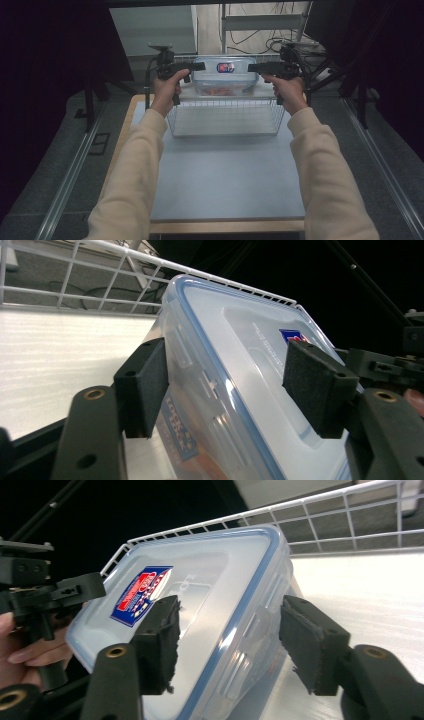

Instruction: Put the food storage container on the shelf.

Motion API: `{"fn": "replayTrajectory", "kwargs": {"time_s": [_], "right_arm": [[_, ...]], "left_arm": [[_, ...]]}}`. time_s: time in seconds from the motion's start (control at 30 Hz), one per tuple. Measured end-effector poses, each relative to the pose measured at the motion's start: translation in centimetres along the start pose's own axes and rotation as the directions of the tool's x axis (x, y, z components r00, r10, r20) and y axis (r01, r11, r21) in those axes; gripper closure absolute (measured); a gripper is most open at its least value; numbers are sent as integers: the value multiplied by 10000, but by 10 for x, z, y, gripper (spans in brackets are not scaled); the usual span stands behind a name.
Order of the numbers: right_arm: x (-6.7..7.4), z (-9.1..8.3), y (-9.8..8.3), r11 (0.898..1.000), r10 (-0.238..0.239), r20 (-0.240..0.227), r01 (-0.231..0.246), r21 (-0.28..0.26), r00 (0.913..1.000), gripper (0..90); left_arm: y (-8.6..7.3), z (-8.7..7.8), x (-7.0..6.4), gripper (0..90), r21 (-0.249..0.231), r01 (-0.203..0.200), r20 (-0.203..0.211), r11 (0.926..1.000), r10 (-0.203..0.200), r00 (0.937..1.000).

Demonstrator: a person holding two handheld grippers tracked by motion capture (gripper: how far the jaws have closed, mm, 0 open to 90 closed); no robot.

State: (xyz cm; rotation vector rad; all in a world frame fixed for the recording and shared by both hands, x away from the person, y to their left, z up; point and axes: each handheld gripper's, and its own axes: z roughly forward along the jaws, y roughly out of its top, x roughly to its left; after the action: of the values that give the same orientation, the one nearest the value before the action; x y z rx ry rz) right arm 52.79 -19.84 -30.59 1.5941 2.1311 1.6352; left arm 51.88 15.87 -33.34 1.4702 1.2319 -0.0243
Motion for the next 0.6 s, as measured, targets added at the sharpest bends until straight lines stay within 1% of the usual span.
{"fn": "replayTrajectory", "kwargs": {"time_s": [0.03, 0.07, 0.17, 0.2, 0.23, 0.27, 0.33, 0.37, 0.4, 0.43, 0.47, 0.5, 0.53, 0.57, 0.6], "right_arm": [[0, 0, 0, 10000, 0, 0, 0, 0, 10000, 394], [3, -1, -2, 9997, -214, 176, 216, -135, 9996, 364], [5, -9, -4, 9963, -428, 157, 439, -735, 9990, 339], [6, -14, -5, 9937, -548, 136, 558, -976, 9984, 337], [6, -14, -5, 9937, -548, 136, 558, -976, 9984, 337], [8, -24, -7, 9897, -882, -8, 875, -1136, 9961, 329], [10, -34, -12, 9843, -1360, -70, 1343, -1147, 9907, 328], [10, -34, -12, 9843, -1360, -70, 1343, -1147, 9907, 328], [13, -43, -19, 9765, -1851, -123, 1826, -1144, 9826, 324], [13, -43, -19, 9765, -1851, -123, 1826, -1144, 9826, 324], [15, -53, -29, 9692, -2265, -150, 2239, -1025, 9739, 316], [15, -53, -29, 9692, -2265, -150, 2239, -1025, 9739, 316], [17, -61, -41, 9613, -2609, -347, 2563, -1013, 9647, 308], [17, -64, -48, 9581, -2746, -464, 2692, -979, 9605, 305], [18, -67, -55, 9552, -2860, -537, 2801, -960, 9567, 301]], "left_arm": [[0, 0, 0, 300, 0, 0, 0, 10000, 0, 10000], [1, 0, -2, 265, 47, -46, 4, 10000, 46, 10000], [3, -9, -8, 219, -480, -221, -133, 9986, 215, 9997], [3, -14, -10, 197, -504, -278, -160, 9983, 271, 9995], [3, -14, -10, 186, -504, -278, -160, 9983, 271, 9995], [1, -24, -17, 186, -558, -618, -229, 9965, 607, 9979], [-5, -36, -24, 184, -640, -1001, -216, 9929, 989, 9949], [-5, -36, -24, 184, -640, -1001, -216, 9929, 989, 9949], [-15, -48, -30, 184, -763, -1143, 69, 9905, 1151, 9933], [-15, -48, -30, 185, -763, -1143, 69, 9905, 1151, 9933], [-28, -60, -33, 182, -699, -1222, 546, 9900, 1261, 9905], [-28, -60, -33, 182, -699, -1222, 546, 9900, 1261, 9905], [-43, -70, -38, 184, -648, -1805, 357, 9814, 1831, 9825], [-43, -70, -38, 185, -648, -1805, 357, 9814, 1831, 9825], [-60, -80, -42, 185, -544, -2320, 166, 9712, 2332, 9723]]}}
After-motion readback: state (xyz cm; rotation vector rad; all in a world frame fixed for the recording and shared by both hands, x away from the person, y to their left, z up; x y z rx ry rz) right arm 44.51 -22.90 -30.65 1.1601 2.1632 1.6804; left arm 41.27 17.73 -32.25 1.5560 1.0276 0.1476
